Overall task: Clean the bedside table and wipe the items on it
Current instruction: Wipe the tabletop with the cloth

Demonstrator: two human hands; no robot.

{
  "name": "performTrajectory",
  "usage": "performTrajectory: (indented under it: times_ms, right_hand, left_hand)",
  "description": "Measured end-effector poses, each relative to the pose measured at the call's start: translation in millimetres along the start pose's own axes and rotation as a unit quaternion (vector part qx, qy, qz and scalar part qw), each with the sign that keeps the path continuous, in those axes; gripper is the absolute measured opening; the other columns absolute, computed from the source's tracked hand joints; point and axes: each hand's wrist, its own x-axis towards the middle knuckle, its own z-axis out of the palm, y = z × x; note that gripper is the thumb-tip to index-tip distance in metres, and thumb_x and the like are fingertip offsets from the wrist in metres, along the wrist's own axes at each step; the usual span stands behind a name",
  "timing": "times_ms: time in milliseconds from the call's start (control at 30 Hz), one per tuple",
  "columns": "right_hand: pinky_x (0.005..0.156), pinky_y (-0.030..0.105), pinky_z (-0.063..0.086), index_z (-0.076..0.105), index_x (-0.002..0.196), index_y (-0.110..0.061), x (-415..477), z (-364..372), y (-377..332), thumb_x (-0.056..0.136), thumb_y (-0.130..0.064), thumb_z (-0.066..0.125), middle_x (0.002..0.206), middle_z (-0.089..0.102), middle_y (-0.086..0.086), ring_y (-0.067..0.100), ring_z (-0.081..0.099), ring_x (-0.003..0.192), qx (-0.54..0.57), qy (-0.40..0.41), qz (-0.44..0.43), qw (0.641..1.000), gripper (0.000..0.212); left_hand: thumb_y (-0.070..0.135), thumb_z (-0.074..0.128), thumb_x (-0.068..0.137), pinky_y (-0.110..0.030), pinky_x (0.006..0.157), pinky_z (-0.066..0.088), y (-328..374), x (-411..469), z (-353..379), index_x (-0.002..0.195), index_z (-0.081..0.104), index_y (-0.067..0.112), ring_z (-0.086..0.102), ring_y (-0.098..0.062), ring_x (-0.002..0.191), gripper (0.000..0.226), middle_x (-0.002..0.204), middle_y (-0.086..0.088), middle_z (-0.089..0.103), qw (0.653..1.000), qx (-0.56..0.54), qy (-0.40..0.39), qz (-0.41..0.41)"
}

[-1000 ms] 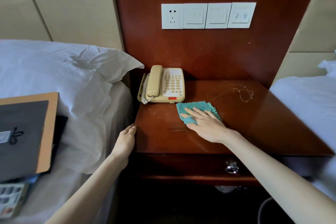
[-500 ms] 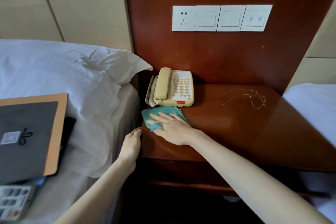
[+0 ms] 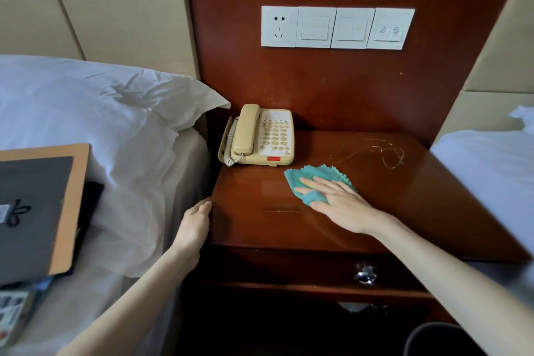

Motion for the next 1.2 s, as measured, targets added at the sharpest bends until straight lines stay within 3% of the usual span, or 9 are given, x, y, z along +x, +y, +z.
performTrajectory:
  times_ms: [167,267,433,633,700,800,1000,1100,1200]
  right_hand:
    - [0.109,0.020,-0.012,0.012,0.126,-0.072,-15,4,-6,0.099,-0.041,0.028,0.140,-0.004,-0.046,-0.028,-0.015,0.125,0.001,-0.004,-0.022,1.000,0.044]
    - [0.111,0.022,-0.011,0.021,0.134,-0.067,-22,10,-12,0.099,-0.041,0.029,0.150,0.002,-0.039,-0.020,-0.011,0.134,-0.002,-0.015,-0.056,0.998,0.044]
    - [0.111,0.023,-0.011,0.025,0.141,-0.057,-8,23,-51,0.098,-0.042,0.027,0.155,0.004,-0.031,-0.015,-0.010,0.136,-0.008,-0.025,-0.119,0.993,0.046]
    - [0.115,0.025,-0.008,0.030,0.143,-0.048,-3,20,-56,0.099,-0.038,0.028,0.156,0.008,-0.029,-0.013,-0.005,0.139,0.001,-0.017,-0.110,0.994,0.046]
    - [0.111,0.017,-0.011,0.025,0.146,-0.045,-8,18,-49,0.099,-0.038,0.029,0.153,0.007,-0.033,-0.027,-0.011,0.128,0.007,-0.006,-0.093,0.996,0.048]
    - [0.088,-0.004,-0.020,0.019,0.148,-0.043,-21,12,-34,0.099,-0.039,0.031,0.132,-0.003,-0.048,-0.043,-0.023,0.099,0.018,0.008,-0.061,0.998,0.050]
    - [0.106,0.016,-0.005,0.019,0.146,-0.047,-50,1,1,0.099,-0.040,0.033,0.121,-0.004,-0.058,-0.042,-0.020,0.106,0.016,0.006,-0.010,1.000,0.050]
    - [0.115,0.022,-0.003,0.020,0.147,-0.045,-51,1,5,0.099,-0.040,0.032,0.144,0.003,-0.043,-0.030,-0.012,0.124,0.013,0.004,-0.004,1.000,0.050]
    - [0.116,0.027,-0.006,0.024,0.148,-0.043,-47,4,1,0.100,-0.040,0.031,0.148,0.002,-0.037,-0.020,-0.010,0.133,0.011,-0.001,-0.009,1.000,0.049]
  left_hand:
    - [0.021,0.036,0.100,-0.020,0.069,0.047,1,-2,2,0.108,0.062,0.024,0.064,-0.008,0.088,0.027,0.094,0.007,0.069,1.000,-0.009,0.008,0.002]
    - [0.022,0.036,0.100,-0.024,0.075,0.048,-1,0,2,0.109,0.061,0.025,0.064,-0.010,0.091,0.027,0.097,0.005,0.068,1.000,-0.012,0.009,0.003]
    - [0.023,0.037,0.100,-0.023,0.071,0.049,-2,2,1,0.103,0.063,0.026,0.066,-0.010,0.089,0.026,0.094,0.007,0.070,1.000,-0.013,0.013,0.004]
    - [0.022,0.038,0.100,-0.020,0.072,0.048,-1,1,-1,0.109,0.062,0.025,0.066,-0.004,0.085,0.026,0.094,0.010,0.069,1.000,-0.001,-0.001,0.010]
    - [0.022,0.037,0.100,-0.014,0.065,0.048,0,0,-2,0.106,0.062,0.026,0.067,0.001,0.079,0.026,0.090,0.014,0.069,1.000,0.005,-0.008,0.009]
    - [0.022,0.037,0.100,-0.013,0.066,0.045,0,-2,-2,0.113,0.061,0.024,0.063,0.001,0.083,0.027,0.093,0.015,0.066,1.000,0.009,-0.008,0.009]
    - [0.022,0.037,0.100,-0.022,0.085,0.041,-1,0,-2,0.126,0.058,0.016,0.060,-0.005,0.091,0.034,0.108,0.003,0.064,1.000,0.022,-0.002,0.012]
    - [0.022,0.036,0.100,-0.025,0.089,0.041,-2,0,-2,0.128,0.056,0.014,0.060,-0.012,0.100,0.035,0.113,0.001,0.064,1.000,0.017,-0.003,0.011]
    - [0.021,0.036,0.100,-0.024,0.086,0.043,-2,0,-1,0.126,0.057,0.015,0.061,-0.010,0.095,0.034,0.109,0.001,0.065,1.000,0.014,0.001,0.012]
